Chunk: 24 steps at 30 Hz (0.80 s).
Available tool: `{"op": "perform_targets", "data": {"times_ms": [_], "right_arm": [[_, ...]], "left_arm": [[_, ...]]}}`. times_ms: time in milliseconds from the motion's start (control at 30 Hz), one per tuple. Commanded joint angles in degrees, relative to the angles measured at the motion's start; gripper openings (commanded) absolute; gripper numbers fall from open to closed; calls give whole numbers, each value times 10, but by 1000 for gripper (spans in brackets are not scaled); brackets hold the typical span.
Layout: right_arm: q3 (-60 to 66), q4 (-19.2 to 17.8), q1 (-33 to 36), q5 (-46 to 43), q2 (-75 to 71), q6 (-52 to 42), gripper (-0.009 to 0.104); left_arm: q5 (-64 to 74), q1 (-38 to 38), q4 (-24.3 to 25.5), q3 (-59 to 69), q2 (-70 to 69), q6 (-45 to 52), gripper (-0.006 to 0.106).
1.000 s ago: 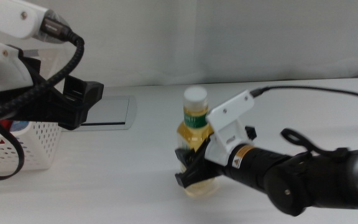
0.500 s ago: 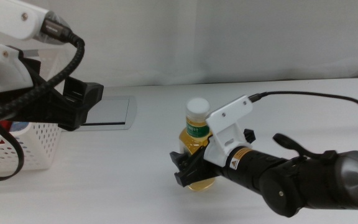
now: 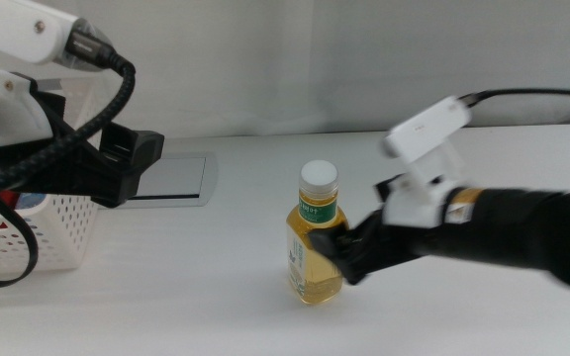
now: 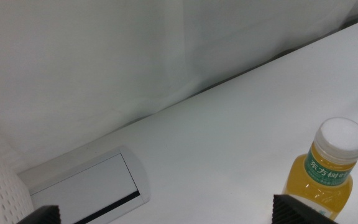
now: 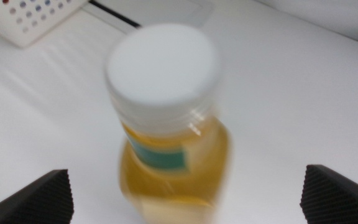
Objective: Use arms to grab the bottles and put them into the dustbin to the left of the table.
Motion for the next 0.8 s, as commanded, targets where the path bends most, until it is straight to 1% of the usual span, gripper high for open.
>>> {"op": "perform_targets", "data": {"times_ms": [0, 133, 300, 367, 467, 500, 533, 600, 700, 733, 767], "right_arm": [[-3, -28, -36, 97, -49, -8, 103], [-3, -83, -85, 220, -145, -7, 103], [-3, -132, -146, 310, -261, 3, 103], [-3, -178, -179, 325, -300, 43, 103], [-3, -275, -240, 351, -355, 124, 103], [-3, -293, -255, 358, -372, 138, 103], [-3, -304, -272, 368, -388, 153, 103], [-2, -306, -294, 387, -419, 161, 103], [0, -290, -304, 429, -471, 169, 103], [1, -280, -304, 444, -492, 175, 103], [13, -261, -304, 459, -535, 179, 103]], "left_arm": [[-9, -3, -7, 2, -4, 0, 87], [-18, -3, -7, 2, -4, 0, 87], [-20, -3, -7, 2, -4, 1, 87], [-25, -3, -7, 2, -4, 1, 87], [-27, -3, -7, 2, -4, 1, 87], [-27, -3, -7, 2, -4, 1, 87], [-27, -3, -7, 2, -4, 1, 87], [-27, -3, -7, 2, -4, 1, 87], [-27, -3, -7, 2, -4, 1, 87], [-27, -3, -7, 2, -4, 1, 87], [-27, -3, -7, 2, -4, 1, 87]]}}
